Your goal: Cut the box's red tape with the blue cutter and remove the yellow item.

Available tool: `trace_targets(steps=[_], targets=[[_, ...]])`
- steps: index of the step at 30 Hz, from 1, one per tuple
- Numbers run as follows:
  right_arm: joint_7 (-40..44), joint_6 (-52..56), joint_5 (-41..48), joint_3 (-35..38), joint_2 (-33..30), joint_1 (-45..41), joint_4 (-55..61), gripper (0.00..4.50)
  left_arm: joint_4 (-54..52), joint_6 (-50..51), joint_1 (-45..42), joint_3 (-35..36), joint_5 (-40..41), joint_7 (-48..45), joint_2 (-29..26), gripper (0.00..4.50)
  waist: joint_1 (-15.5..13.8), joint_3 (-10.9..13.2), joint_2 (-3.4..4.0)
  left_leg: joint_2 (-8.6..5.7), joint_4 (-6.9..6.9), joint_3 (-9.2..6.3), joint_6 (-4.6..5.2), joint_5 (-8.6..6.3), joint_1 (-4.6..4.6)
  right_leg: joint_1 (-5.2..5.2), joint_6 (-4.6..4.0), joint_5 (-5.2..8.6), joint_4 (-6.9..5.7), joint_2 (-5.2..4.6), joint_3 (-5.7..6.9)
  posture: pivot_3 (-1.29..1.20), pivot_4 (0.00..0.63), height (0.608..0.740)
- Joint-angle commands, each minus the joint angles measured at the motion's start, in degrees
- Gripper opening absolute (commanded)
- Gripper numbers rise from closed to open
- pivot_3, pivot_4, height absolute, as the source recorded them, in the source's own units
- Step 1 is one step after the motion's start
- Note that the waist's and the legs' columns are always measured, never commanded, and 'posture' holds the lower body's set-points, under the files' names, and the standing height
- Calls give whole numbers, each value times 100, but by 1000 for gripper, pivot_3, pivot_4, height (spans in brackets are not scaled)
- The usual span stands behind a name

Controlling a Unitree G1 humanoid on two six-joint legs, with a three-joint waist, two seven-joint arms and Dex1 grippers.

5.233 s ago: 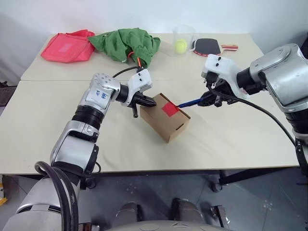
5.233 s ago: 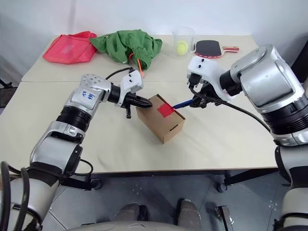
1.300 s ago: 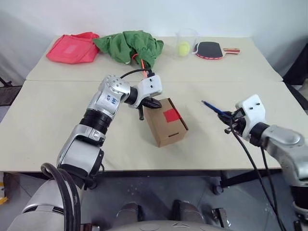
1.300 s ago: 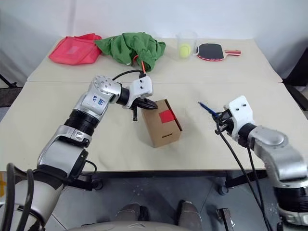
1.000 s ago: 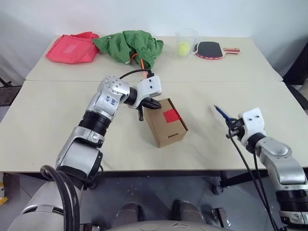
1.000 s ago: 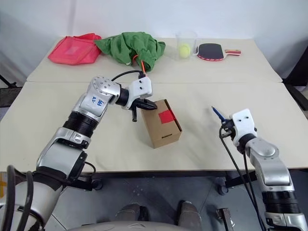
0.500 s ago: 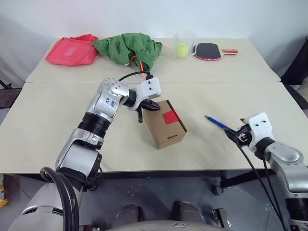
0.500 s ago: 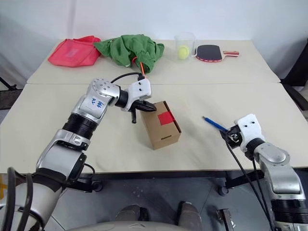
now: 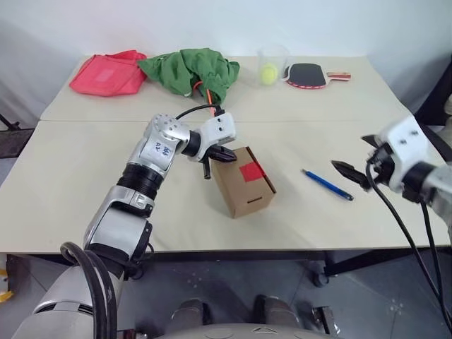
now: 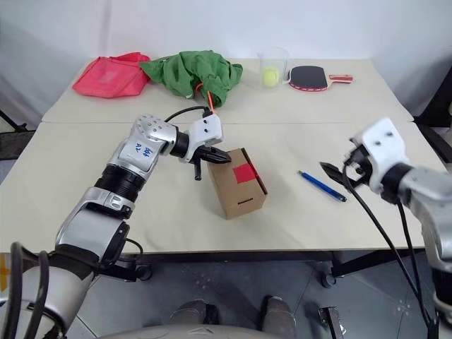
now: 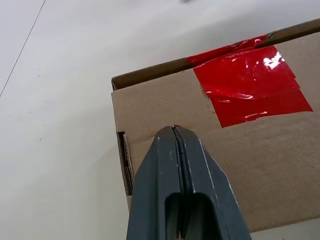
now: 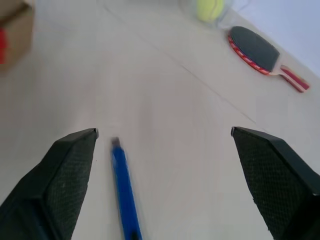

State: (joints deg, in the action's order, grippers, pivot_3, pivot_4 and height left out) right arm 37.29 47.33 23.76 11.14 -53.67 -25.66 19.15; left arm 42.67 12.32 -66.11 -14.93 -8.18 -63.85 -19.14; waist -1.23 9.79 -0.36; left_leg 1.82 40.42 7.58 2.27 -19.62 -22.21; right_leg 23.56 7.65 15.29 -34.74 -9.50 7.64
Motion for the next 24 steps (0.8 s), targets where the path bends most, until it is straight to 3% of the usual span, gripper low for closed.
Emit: trace_targets(steps=[1,8,24], targets=[[63,1103,390,-431,-9,-869,162,4475,262,-52,137,-86,52,-112,110,0,-14,0,0,0,0,-5,0,0,-3,0,0,0,0,0,5,0,150,740],[110,1954,317,-1558,399,-2298,-285,4475,150,-167,189,95,275,-147,97,0,-16,1,0,-15,4,-17,11,-6,-39,17,1,-1,2,-8,16,0,150,740],[267,1761,-5,-2108,765,-2674,-618,4475,-695,218,494,288,661,-347,-104,0,7,2,2,-30,4,8,2,-3,-84,37,9,-4,8,-6,85,0,150,740]])
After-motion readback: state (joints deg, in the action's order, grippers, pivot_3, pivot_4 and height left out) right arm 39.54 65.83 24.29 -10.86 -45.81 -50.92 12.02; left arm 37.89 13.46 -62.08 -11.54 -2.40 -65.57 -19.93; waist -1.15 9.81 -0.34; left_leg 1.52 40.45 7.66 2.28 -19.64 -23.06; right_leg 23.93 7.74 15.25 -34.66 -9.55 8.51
